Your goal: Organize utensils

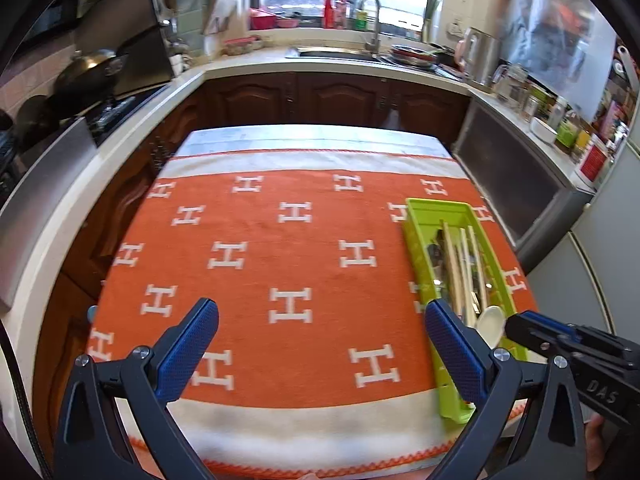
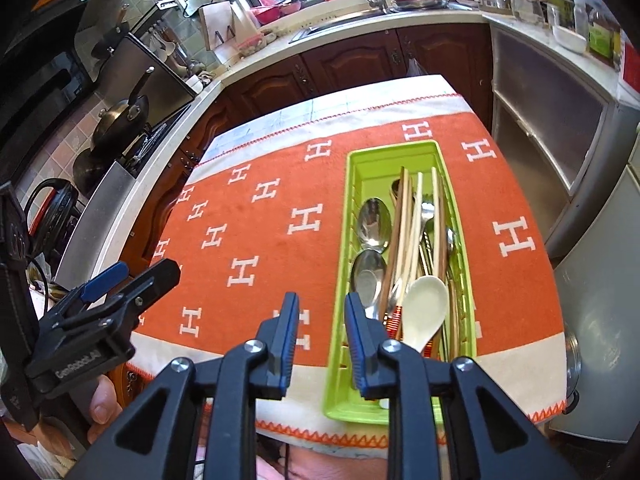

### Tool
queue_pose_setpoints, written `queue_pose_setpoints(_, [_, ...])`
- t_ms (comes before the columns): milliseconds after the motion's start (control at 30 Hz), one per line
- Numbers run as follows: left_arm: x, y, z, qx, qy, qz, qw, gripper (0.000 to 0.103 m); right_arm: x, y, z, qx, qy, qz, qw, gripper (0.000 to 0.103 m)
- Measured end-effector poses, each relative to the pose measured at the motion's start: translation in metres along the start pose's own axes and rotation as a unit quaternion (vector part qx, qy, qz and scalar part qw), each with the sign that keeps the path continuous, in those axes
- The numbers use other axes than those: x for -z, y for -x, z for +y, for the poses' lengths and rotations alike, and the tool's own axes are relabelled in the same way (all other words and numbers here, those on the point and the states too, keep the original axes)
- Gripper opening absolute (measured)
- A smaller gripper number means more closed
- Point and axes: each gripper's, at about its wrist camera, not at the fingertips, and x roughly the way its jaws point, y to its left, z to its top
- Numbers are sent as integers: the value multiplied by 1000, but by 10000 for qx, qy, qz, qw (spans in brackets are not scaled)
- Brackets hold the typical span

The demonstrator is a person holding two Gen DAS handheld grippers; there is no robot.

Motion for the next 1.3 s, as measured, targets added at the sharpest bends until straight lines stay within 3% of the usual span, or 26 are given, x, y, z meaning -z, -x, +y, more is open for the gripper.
queue_pose_setpoints(600, [-10,56,24,-649,98,-627,9959,102,-13,26,57,444,336,-694,9960,34])
queue_pose_setpoints(1300, [0,39,30,-795,133,-375,9960,102,-4,14,78,490,530,-603,9956,34])
